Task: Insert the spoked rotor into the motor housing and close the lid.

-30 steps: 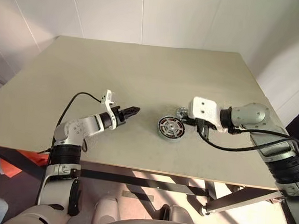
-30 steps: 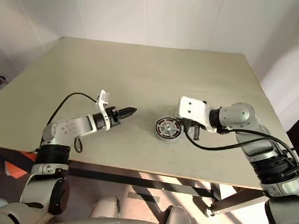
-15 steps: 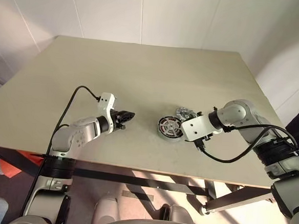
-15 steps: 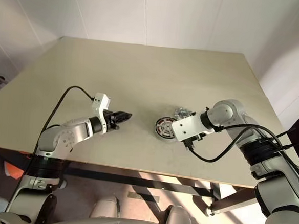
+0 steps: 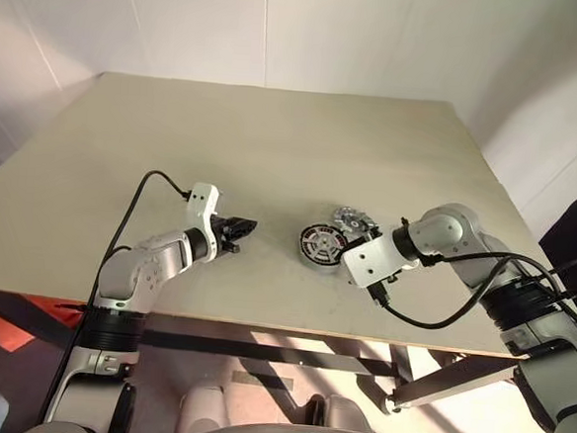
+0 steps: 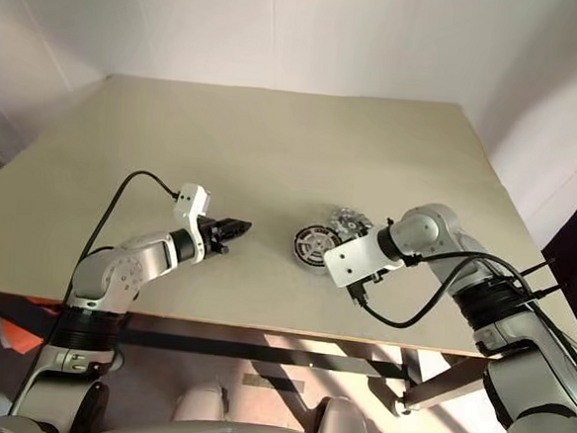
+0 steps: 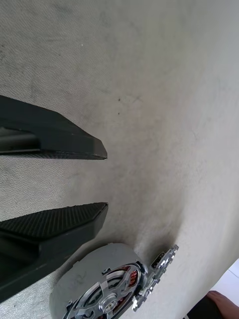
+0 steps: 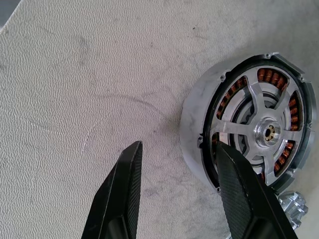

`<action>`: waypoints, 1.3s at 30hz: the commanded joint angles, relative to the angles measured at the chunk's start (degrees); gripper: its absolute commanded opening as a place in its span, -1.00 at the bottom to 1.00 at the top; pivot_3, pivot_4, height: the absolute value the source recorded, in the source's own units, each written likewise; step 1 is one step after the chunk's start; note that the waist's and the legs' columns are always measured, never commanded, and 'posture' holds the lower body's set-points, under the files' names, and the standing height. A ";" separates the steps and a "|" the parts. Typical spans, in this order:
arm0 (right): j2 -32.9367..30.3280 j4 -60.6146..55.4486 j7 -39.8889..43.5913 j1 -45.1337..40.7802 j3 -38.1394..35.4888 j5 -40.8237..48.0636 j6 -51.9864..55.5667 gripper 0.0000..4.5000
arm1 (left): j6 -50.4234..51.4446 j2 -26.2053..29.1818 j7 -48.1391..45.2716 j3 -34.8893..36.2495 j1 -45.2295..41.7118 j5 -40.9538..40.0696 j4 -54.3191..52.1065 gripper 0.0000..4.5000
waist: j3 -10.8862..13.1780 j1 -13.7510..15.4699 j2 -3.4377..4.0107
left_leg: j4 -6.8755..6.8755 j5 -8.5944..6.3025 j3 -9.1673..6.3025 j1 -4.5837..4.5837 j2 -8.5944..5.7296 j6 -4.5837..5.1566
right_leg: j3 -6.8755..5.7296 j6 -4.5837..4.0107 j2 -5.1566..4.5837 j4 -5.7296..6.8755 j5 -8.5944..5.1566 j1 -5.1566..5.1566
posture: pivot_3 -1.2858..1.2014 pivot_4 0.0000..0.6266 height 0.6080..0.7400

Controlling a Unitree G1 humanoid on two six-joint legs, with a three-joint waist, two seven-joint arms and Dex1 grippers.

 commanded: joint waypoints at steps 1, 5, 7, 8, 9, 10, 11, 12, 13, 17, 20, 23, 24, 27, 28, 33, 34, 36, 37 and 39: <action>1.70 1.19 -0.17 -1.15 0.53 -0.81 0.70 -0.14 | -0.84 -0.26 0.22 -0.22 -0.84 0.51 -1.15 -0.36 | 0.00 -0.33 0.01 | 0.00 0.01 0.00 0.01 0.00 -0.01 | 0.02 0.00 0.01 0.00 0.00 0.00 | 0.03 -1.00 1.00; 2.35 3.17 -1.08 -2.54 0.27 -1.74 -0.36 -0.75 | -0.91 -0.51 0.76 0.08 -0.57 0.55 -1.41 -0.36 | -0.03 -0.18 -0.02 | 0.00 0.02 -0.03 0.03 0.00 -0.02 | 0.02 -0.04 0.02 0.00 0.03 0.00 | 0.03 -1.00 1.00; 2.93 4.48 -2.60 -3.58 -0.04 -2.62 -1.03 -0.98 | -1.01 -0.61 1.18 0.41 -0.46 0.52 -1.40 -0.36 | -0.13 -0.31 -0.20 | 0.00 0.02 -0.03 0.03 0.01 -0.02 | 0.02 -0.08 0.03 0.01 0.05 0.01 | 0.03 -1.00 1.00; 3.22 5.09 -3.17 -4.07 -0.18 -3.00 -1.32 -0.99 | -1.08 -0.65 1.29 0.46 -0.37 0.55 -1.38 -0.36 | -0.13 -0.46 -0.20 | 0.01 0.02 -0.04 0.02 0.07 -0.03 | 0.02 -0.11 0.10 0.00 0.07 0.01 | 0.03 -1.00 1.00; 3.39 5.54 -3.44 -4.42 -0.33 -3.19 -1.53 -0.99 | -1.12 -0.72 1.43 0.45 -0.28 0.57 -1.43 -0.36 | -0.13 -0.61 -0.20 | 0.01 0.02 -0.03 0.02 0.07 -0.03 | 0.03 -0.13 0.11 -0.01 0.08 -0.01 | 0.03 -1.00 1.00; 3.52 5.79 -3.49 -4.66 -0.48 -3.20 -1.68 -0.99 | -1.15 -0.78 1.56 0.44 -0.16 0.58 -1.49 -0.36 | -0.13 -0.79 -0.20 | 0.01 0.02 -0.03 0.04 0.07 -0.03 | 0.03 -0.13 0.11 0.00 0.08 -0.01 | 0.03 -1.00 1.00; 3.66 5.70 -3.30 -4.81 -0.78 -2.86 -1.36 -0.99 | -1.21 -0.84 1.72 0.46 0.00 0.61 -1.51 -0.36 | -0.12 -0.98 -0.20 | 0.01 0.02 -0.03 0.04 0.08 -0.04 | 0.03 -0.14 0.12 0.00 0.09 -0.01 | 0.03 -1.00 1.00; 3.73 5.38 -2.92 -4.84 -1.11 -2.26 -0.89 -0.99 | -1.25 -0.92 1.91 0.49 0.14 0.62 -1.56 -0.36 | -0.12 -1.14 -0.19 | 0.01 0.02 -0.04 0.04 0.08 -0.04 | 0.03 -0.14 0.12 0.00 0.09 -0.01 | 0.03 -1.00 1.00; 3.81 4.88 -2.46 -4.81 -1.50 -1.52 0.01 -0.99 | -1.26 -1.01 2.09 0.53 0.27 0.61 -1.62 -0.36 | -0.12 -1.27 -0.19 | 0.01 0.02 -0.04 0.04 0.08 -0.04 | 0.03 -0.14 0.12 0.00 0.09 -0.02 | 0.03 -1.00 1.00; 4.19 0.59 0.10 -5.28 -4.11 2.82 9.57 -0.99 | -1.55 -1.62 2.98 0.85 1.59 0.61 -1.93 -0.36 | -0.10 -1.39 -0.17 | 0.02 0.03 -0.04 0.02 0.07 -0.04 | 0.03 -0.14 0.12 0.00 0.09 -0.02 | 0.03 -1.00 1.00; 3.39 -4.07 3.73 -5.87 -5.49 6.58 17.33 -0.99 | -1.79 -2.26 3.74 0.98 2.82 0.64 -2.24 -0.36 | -0.06 -1.30 -0.10 | 0.02 0.03 -0.06 -0.04 0.07 -0.04 | 0.04 -0.17 0.12 0.00 0.11 -0.07 | 0.03 -1.00 1.00; 3.51 -8.28 5.86 -6.91 -6.51 9.21 24.90 -0.99 | -1.83 -2.78 4.24 0.87 3.78 0.69 -2.85 -0.36 | -0.05 -1.16 -0.09 | -0.03 0.02 -0.08 -0.22 0.07 -0.03 | 0.01 -0.18 0.12 -0.03 0.11 -0.21 | 0.03 -1.00 1.00; 3.82 -9.34 6.14 -7.27 -6.71 9.90 27.19 -0.99 | -1.77 -2.95 4.41 0.83 4.03 0.67 -3.15 -0.36 | -0.05 -1.16 -0.09 | -0.06 0.02 -0.07 -0.28 0.08 -0.02 | 0.00 -0.18 0.13 -0.06 0.11 -0.27 | 0.03 -1.00 1.00; 5.92 -11.01 5.32 -8.62 -6.36 10.84 32.85 -0.99 | -1.72 -3.31 5.04 0.87 4.82 0.68 -3.89 -0.36 | -0.05 -1.18 -0.09 | -0.11 -0.01 -0.07 -0.37 0.08 0.02 | -0.02 -0.20 0.14 -0.12 0.10 -0.36 | 0.03 -1.00 1.00; 7.11 -11.17 4.34 -8.99 -6.04 10.73 34.67 -0.99 | -1.70 -3.34 5.30 1.00 5.10 0.69 -4.14 -0.36 | -0.05 -1.21 -0.09 | -0.11 -0.01 -0.07 -0.36 0.09 0.03 | -0.02 -0.20 0.14 -0.12 0.10 -0.36 | 0.03 -1.00 1.00; 12.15 -10.04 0.15 -8.84 -3.72 9.13 39.67 -0.99 | -1.13 -3.03 6.14 1.84 6.53 0.16 -6.08 -0.36 | -0.05 -0.97 -0.08 | -0.09 0.03 -0.07 -0.32 0.11 -0.05 | -0.01 -0.20 0.14 -0.07 0.10 -0.34 | 0.03 -1.00 1.00; 13.35 -9.89 -0.63 -8.45 -3.12 9.11 41.24 -0.99 | -0.92 -2.89 6.26 2.21 6.93 -0.08 -6.73 -0.36 | -0.04 -0.93 -0.07 | -0.09 0.03 -0.07 -0.32 0.11 -0.06 | -0.01 -0.20 0.14 -0.06 0.10 -0.34 | 0.03 -1.00 1.00; 15.15 -9.62 -2.13 -7.87 -2.21 8.87 43.16 -0.99 | -0.67 -2.67 6.49 2.85 7.56 -0.38 -7.75 -0.36 | -0.04 -0.90 -0.07 | -0.09 0.05 -0.07 -0.29 0.11 -0.08 | 0.00 -0.20 0.15 -0.04 0.10 -0.33 | 0.03 -1.00 1.00; 16.16 -9.47 -3.02 -7.64 -1.80 8.71 44.08 -0.99 | -0.57 -2.53 6.79 3.27 7.92 -0.42 -8.18 -0.36 | -0.04 -0.87 -0.07 | -0.10 0.05 -0.07 -0.29 0.12 -0.09 | -0.01 -0.20 0.15 -0.04 0.10 -0.33 | 0.03 -1.00 1.00; 17.81 -8.82 -4.28 -7.52 -1.06 8.63 46.01 -0.99 | -0.41 -2.08 7.41 3.85 8.67 -0.21 -8.72 -0.36 | -0.04 -0.87 -0.06 | -0.11 0.05 -0.08 -0.29 0.12 -0.10 | 0.00 -0.20 0.15 -0.04 0.10 -0.33 | 0.03 -1.00 1.00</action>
